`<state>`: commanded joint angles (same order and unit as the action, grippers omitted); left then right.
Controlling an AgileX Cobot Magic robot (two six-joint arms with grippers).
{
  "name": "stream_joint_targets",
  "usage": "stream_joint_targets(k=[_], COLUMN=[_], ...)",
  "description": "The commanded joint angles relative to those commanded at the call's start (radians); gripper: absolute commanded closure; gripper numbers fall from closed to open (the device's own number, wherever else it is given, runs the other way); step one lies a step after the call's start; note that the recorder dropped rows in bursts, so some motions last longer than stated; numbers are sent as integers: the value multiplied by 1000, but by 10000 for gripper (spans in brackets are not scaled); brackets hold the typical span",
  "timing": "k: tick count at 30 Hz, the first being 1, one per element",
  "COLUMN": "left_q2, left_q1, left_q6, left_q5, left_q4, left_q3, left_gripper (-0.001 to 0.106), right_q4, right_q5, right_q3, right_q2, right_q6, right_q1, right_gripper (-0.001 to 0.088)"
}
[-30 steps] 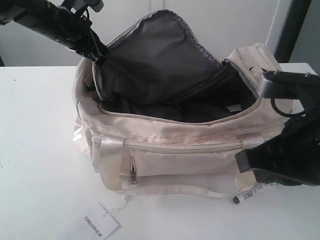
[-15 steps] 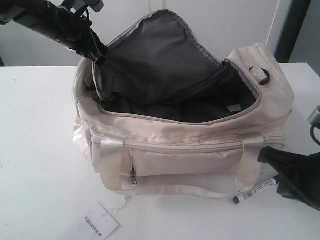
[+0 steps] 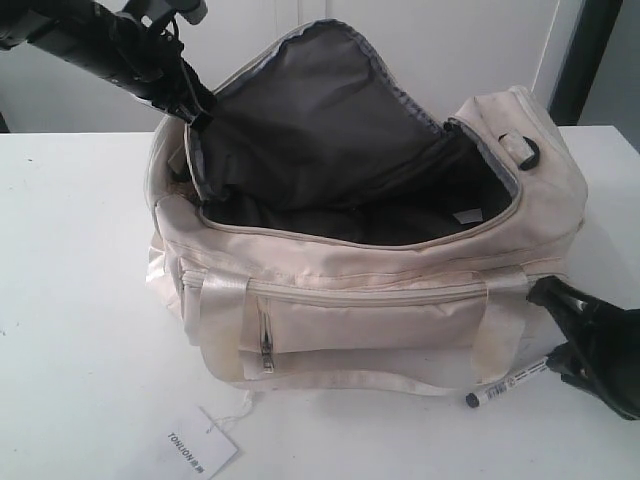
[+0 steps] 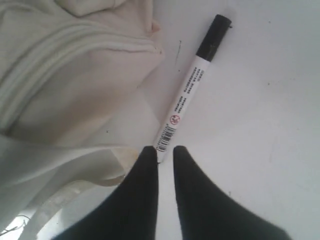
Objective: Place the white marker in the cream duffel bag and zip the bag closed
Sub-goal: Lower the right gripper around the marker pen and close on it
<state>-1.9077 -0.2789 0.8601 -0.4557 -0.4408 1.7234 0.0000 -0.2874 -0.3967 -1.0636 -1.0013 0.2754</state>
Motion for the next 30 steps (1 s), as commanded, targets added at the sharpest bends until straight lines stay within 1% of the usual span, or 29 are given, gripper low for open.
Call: stream_joint_targets(k=[4,6,8,11,15,22,30], left_q2=[0,0,0,0,0,0,0], left_q1=[0,0,0,0,0,0,0], left_q6=[0,0,0,0,0,0,0], left_q5=[0,0,0,0,0,0,0], left_q4=[0,0,0,0,0,0,0], left_q3=[0,0,0,0,0,0,0], left_gripper=[1053,1053,1053,1053,1053,1053,1053], right_q4=[0,0,0,0,7,7,7], right_q5=[5,2,6,51,93,115,154], right_q3=[0,0,0,0,0,0,0], right_q2=[0,-19,-57,-124,-157,-209,-278], right_q6=[-35,-35,-35,-35,-57,-57,-85], right_q1=[0,2,2,2,2,2,2], right_gripper=[646,646,646,646,642,501,496])
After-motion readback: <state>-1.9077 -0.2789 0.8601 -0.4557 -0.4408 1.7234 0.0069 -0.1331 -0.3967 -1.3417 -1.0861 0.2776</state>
